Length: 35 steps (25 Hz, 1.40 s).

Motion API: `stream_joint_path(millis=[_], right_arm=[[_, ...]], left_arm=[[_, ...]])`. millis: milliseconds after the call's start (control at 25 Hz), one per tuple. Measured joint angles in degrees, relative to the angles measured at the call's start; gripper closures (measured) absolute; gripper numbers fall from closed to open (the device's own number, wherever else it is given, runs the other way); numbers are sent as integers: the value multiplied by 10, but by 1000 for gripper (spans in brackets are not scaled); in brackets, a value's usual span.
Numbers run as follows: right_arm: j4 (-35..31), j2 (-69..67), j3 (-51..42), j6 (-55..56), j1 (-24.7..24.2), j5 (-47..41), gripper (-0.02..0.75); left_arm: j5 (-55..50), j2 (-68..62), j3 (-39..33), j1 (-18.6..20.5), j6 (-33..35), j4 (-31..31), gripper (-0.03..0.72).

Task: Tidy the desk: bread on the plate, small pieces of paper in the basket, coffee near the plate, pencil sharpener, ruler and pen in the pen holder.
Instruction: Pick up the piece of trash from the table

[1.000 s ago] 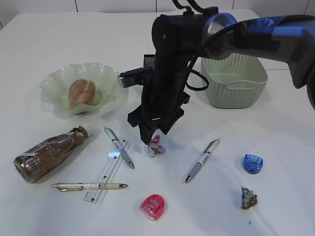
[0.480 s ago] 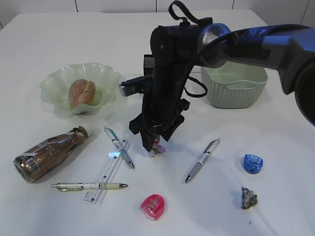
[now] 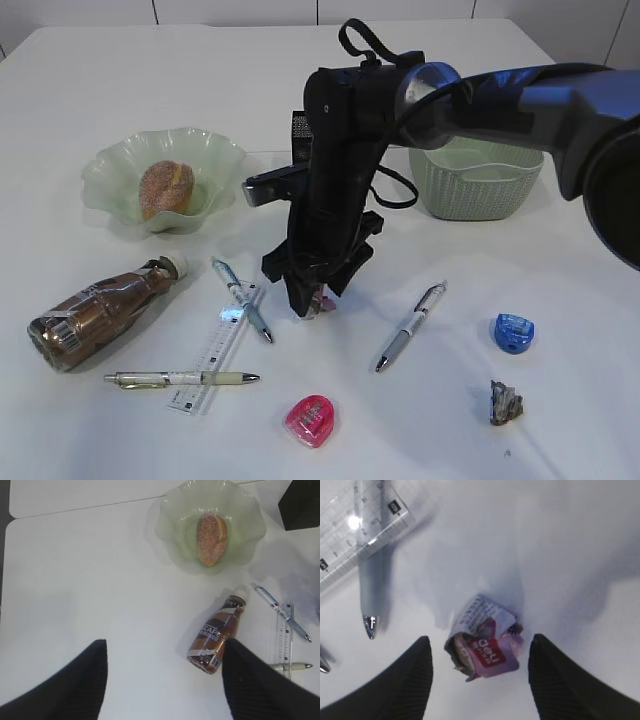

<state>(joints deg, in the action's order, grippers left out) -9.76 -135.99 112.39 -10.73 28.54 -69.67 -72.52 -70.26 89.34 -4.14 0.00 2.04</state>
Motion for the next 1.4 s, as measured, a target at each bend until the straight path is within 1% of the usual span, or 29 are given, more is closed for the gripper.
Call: stream_joint_path(millis=[1400], right_arm=[[-5,-2,1,0,0,25,260]], left_arm=[[0,0,0,0,0,0,190]])
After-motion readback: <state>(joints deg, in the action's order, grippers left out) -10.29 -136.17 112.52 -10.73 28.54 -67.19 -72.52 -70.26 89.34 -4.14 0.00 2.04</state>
